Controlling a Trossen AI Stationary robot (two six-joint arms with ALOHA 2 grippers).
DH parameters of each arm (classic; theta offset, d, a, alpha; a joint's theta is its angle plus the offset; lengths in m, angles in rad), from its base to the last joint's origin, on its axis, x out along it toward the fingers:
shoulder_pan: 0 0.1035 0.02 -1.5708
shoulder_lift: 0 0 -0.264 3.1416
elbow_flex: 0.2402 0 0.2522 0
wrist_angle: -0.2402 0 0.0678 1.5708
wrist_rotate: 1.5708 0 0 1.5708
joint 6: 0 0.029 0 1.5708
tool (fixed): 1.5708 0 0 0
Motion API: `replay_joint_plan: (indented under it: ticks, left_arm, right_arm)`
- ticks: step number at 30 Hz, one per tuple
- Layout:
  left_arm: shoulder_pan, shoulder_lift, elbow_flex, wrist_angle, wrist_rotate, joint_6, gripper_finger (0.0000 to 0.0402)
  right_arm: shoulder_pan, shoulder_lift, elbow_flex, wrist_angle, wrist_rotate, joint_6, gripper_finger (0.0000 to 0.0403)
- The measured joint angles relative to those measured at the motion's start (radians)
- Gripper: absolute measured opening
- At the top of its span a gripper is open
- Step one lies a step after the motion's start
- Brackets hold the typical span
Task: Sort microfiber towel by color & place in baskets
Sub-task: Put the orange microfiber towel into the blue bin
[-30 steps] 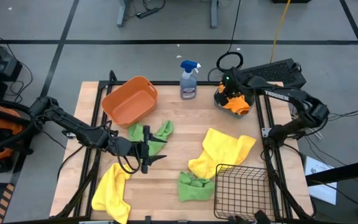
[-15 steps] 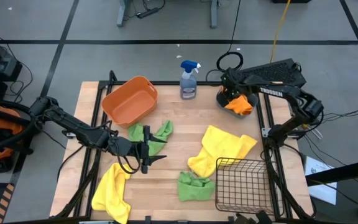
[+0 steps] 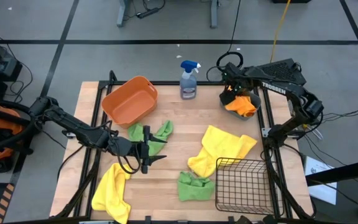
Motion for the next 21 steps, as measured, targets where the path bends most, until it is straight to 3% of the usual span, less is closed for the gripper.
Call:
replay_joint_plan:
  ticks: [4, 7, 10, 16, 21]
  left_arm:
    - [0.000, 0.000, 0.000, -0.010, 0.000, 0.000, 0.0270]
    - [0.000, 0.000, 0.000, -0.016, 0.000, 0.000, 0.0270]
    - [0.000, 0.000, 0.000, -0.018, 0.000, 0.000, 0.0270]
    - [0.000, 0.000, 0.000, -0.023, 0.000, -0.022, 0.0270]
    - [0.000, 0.000, 0.000, -0.024, 0.000, -0.022, 0.0270]
  right_arm:
    - [0.007, 0.000, 0.062, -0.083, 0.000, 0.003, 0.0226]
    - [0.022, -0.001, 0.082, -0.089, 0.000, 0.021, 0.0213]
    - [0.032, 0.002, 0.078, -0.077, 0.019, 0.023, 0.0169]
    - [0.007, 0.054, 0.008, -0.043, 0.025, 0.018, 0.0020]
    - [-0.001, 0.139, -0.053, -0.001, 0.002, -0.001, 0.0022]
